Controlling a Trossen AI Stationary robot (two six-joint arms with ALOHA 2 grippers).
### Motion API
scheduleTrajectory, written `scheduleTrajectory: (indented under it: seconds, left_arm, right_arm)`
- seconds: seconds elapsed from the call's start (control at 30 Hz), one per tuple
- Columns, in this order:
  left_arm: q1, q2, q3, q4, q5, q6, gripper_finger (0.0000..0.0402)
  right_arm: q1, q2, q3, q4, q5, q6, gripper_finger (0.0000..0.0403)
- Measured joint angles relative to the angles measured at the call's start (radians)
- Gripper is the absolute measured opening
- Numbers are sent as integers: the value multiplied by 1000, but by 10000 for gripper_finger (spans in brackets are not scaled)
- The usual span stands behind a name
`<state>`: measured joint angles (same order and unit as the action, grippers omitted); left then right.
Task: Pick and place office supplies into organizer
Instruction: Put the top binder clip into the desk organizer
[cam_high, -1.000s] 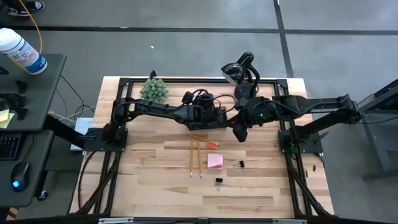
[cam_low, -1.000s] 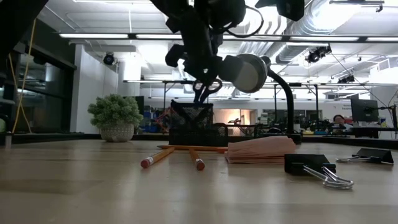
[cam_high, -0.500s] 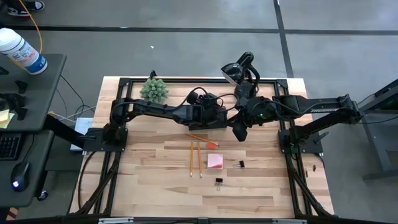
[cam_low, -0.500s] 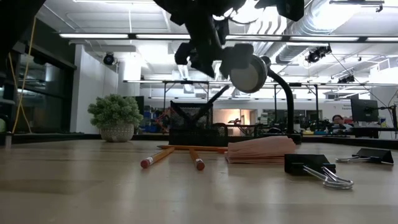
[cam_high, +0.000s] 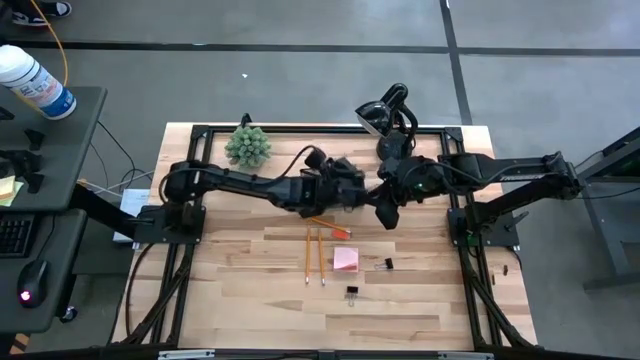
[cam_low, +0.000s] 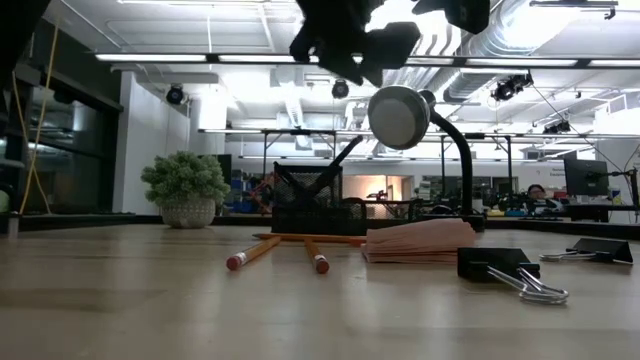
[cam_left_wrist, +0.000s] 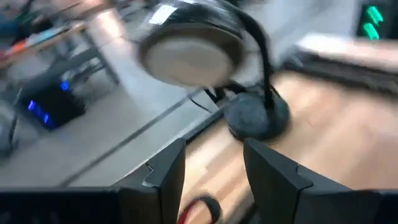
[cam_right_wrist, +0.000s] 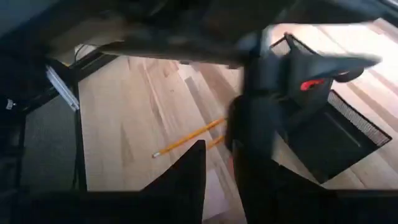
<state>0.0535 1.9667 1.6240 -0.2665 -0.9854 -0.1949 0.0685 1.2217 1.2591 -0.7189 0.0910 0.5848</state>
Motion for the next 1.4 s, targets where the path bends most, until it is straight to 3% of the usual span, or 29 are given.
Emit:
scheduleTrajectory:
  seconds: [0.2,0.5,0.63,1.03,1.4]
  left_arm:
    - [-107,-37,1,-147,73,75,149]
    - [-233,-64,0,-624,133,-175,149]
    - [-277,-64,0,-757,155,-251,146]
    - [-389,-64,-1,-891,177,-287,124]
    - [-497,-64,-1,-963,289,-504,119]
  right_arm:
    - [0,0,0,-8,-3,-9,74]
    - [0,0,0,-4,5,-9,74]
    - [1,10,0,-1,5,-9,74]
    - [99,102,-1,-22,36,-15,74]
    - [203,155,-1,-297,12,-33,74]
